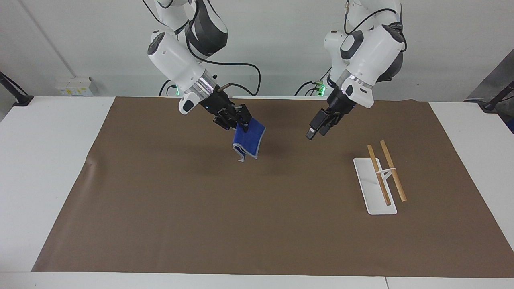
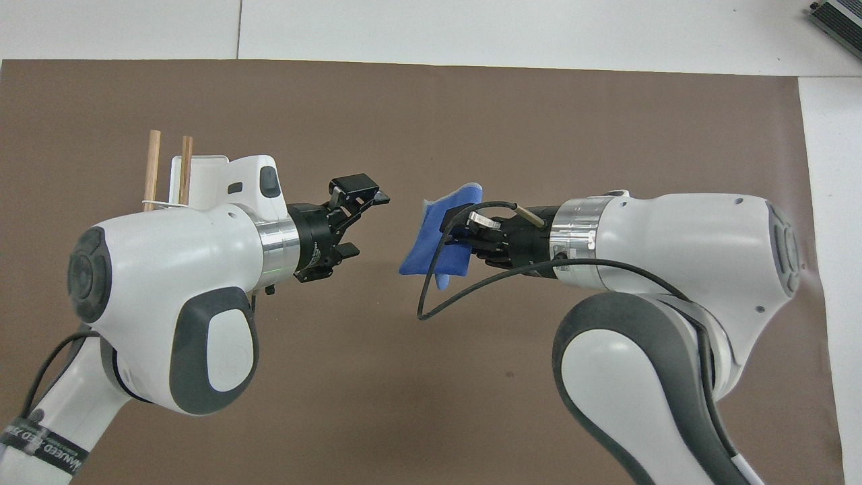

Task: Right arm passes towel to left arm to hang
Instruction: 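Carry the towel toward the center while the left gripper approaches it, then close the left gripper on the towel held by the right gripper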

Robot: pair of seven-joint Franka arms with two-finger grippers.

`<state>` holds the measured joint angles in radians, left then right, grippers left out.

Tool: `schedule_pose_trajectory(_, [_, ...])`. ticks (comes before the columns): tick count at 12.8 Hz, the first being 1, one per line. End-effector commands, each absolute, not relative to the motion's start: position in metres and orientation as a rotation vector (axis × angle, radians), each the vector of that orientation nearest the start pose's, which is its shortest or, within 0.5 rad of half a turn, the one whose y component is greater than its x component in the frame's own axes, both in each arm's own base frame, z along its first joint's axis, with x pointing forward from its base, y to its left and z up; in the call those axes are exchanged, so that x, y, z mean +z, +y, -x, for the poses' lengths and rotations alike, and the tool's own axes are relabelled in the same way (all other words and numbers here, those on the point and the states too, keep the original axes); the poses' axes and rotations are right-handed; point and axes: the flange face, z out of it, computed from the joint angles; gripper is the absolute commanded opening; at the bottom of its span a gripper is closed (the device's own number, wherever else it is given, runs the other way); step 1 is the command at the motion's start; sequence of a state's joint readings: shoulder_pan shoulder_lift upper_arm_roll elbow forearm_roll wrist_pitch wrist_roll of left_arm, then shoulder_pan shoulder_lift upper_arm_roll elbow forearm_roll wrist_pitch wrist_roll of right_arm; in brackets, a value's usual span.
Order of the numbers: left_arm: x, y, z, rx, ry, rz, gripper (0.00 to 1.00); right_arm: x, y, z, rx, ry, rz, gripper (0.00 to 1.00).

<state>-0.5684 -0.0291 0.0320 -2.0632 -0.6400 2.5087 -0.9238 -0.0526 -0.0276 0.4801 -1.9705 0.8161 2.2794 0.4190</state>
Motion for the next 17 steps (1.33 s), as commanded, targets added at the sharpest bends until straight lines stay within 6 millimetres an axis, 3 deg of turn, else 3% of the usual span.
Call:
schedule_pose_trajectory(1, [0.4947,-0.3071,-0.487,-0.011,1.045,-2.184,1.0,0.5192,0.2686,-0.5288,-0.003,0.606,2.257,0.0])
schedule_pose_trajectory(3, [0.4958,-0.3152,-0.4822,-0.043,1.094,-2.157,1.0,0.5211,0.2716,-0.5336,0.007,0.626,2.234,0.0])
schedule_pose_trajectory(10, [0.5008,-0.3167,-0.4824,-0.068,1.129,-2.134,0.99,0.5201,0.2719,-0.5352,0.009,0.622,2.235,0.0])
schedule_pose_trajectory(11, [0.5017,-0.3158,-0.4827,-0.069,1.132,-2.129,0.9,0.5201,0.2711,-0.5356,0.008,0.622,2.235,0.0])
schedule_pose_trajectory(17, [0.5024,-0.3128,-0.4841,-0.085,1.145,-2.102,0.1,0.5201,0.2711,-0.5356,0.007,0.62,2.235,0.0])
